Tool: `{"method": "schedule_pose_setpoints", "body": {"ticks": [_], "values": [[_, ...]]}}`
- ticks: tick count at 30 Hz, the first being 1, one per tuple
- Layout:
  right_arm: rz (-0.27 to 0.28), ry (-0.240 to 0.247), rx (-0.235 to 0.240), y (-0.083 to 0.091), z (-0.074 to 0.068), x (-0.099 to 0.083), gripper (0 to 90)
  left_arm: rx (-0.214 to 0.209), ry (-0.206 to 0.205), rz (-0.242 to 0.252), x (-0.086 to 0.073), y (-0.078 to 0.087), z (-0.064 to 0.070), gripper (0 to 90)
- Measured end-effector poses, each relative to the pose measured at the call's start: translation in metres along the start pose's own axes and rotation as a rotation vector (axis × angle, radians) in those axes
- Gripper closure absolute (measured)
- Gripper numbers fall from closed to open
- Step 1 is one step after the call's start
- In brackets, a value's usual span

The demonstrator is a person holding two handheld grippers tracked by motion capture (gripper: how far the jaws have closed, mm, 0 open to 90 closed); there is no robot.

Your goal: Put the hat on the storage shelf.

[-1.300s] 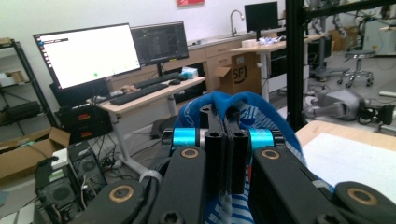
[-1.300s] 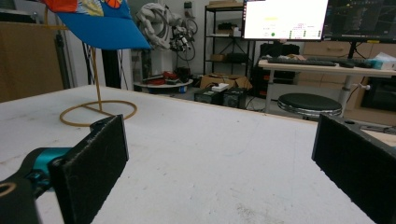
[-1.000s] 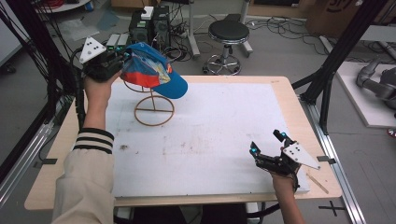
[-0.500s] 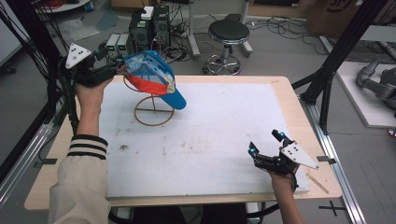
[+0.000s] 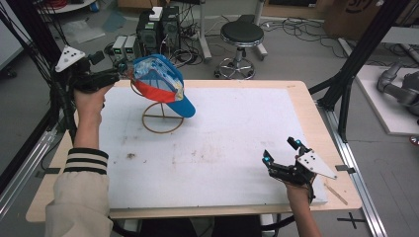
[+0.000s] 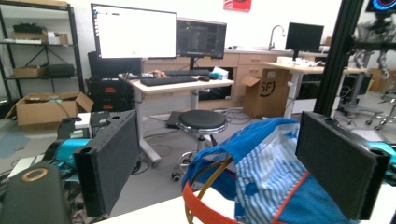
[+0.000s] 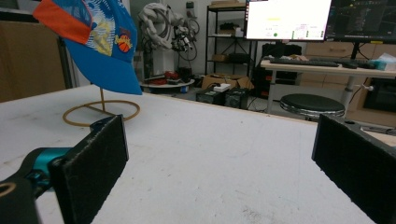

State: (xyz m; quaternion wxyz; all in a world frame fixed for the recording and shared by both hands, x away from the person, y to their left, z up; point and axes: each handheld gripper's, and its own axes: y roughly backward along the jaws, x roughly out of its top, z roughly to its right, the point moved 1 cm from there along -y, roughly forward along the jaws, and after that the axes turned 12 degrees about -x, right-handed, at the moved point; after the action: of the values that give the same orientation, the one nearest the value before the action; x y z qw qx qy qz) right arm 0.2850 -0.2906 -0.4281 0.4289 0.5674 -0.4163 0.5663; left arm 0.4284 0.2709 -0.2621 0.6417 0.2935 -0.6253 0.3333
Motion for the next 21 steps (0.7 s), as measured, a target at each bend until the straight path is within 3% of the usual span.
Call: {"method": "schedule_pose_setpoints", "body": {"ticks": [13, 21], "values": [[0.011, -0.03, -0.015, 0.001, 0.005, 0.001, 3.4, -0.044, -0.017, 0.043, 0.006, 0.027, 0.02, 12.6], [0.016, -0.038, -0.02, 0.0, 0.005, 0.002, 3.4, -0.037, -0.009, 0.052, -0.002, 0.049, 0.029, 12.6]]}}
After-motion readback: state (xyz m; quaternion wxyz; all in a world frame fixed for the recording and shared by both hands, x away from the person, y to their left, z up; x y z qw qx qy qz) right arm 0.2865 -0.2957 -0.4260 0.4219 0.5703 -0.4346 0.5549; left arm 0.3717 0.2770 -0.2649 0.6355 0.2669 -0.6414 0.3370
